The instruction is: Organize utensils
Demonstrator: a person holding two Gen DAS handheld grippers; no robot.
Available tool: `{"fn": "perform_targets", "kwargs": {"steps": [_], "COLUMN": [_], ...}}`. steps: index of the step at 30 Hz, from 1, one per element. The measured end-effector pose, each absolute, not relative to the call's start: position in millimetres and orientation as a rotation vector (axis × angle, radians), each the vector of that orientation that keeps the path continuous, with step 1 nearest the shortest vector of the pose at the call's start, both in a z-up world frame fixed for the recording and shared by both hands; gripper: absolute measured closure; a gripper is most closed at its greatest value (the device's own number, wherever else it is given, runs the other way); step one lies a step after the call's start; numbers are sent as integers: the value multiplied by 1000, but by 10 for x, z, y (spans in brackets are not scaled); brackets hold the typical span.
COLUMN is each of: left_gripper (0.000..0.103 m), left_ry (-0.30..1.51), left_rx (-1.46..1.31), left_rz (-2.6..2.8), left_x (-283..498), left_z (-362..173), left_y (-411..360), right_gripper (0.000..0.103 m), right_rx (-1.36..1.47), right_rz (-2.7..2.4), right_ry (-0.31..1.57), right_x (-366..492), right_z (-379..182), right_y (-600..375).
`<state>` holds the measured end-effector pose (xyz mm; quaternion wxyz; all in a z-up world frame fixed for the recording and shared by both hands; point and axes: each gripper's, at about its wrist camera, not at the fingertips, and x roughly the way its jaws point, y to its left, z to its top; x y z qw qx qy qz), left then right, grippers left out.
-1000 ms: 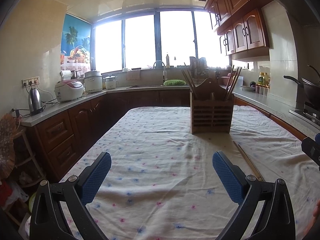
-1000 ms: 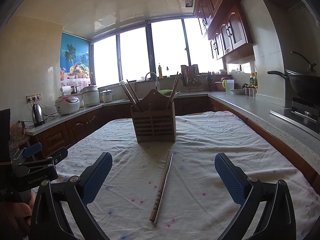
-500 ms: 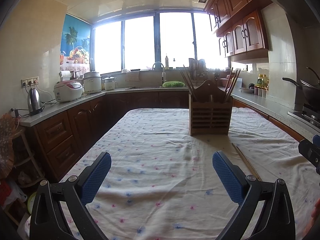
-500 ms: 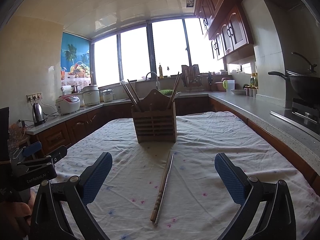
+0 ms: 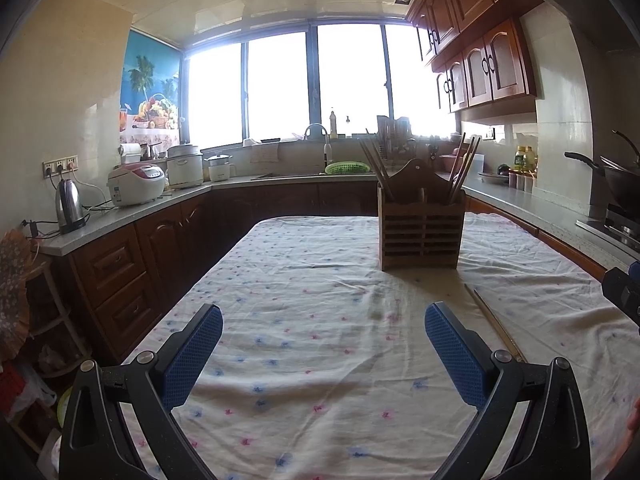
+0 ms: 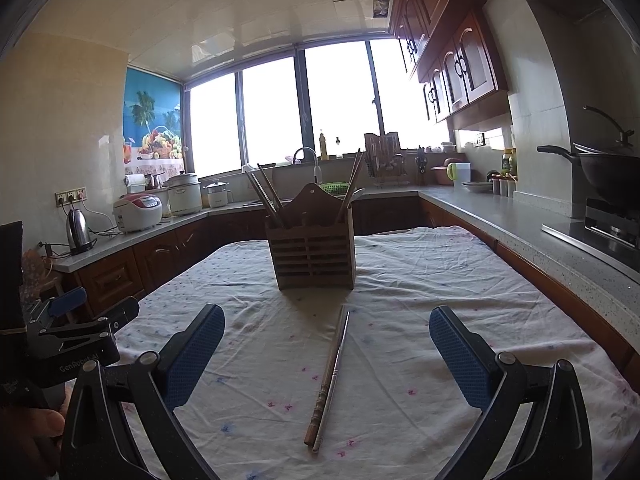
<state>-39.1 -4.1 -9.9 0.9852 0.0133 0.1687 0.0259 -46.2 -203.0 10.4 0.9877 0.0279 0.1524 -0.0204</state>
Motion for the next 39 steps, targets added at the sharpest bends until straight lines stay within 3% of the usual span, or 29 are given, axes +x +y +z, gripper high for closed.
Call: {"fn": "perform_targets", "kwargs": {"steps": [39], "left_gripper": [1], "left_ry": [359], "left_rx": [26], "left_rz": [35], "left_x": [-400], "left_z": [-86], "left_y": [-99], "right_gripper": [0], "right_rx": [65], "right_rz": [-26], "right_ry": [312], "right_x": [-423], "right_z": [147], "right_y": [-1999]}}
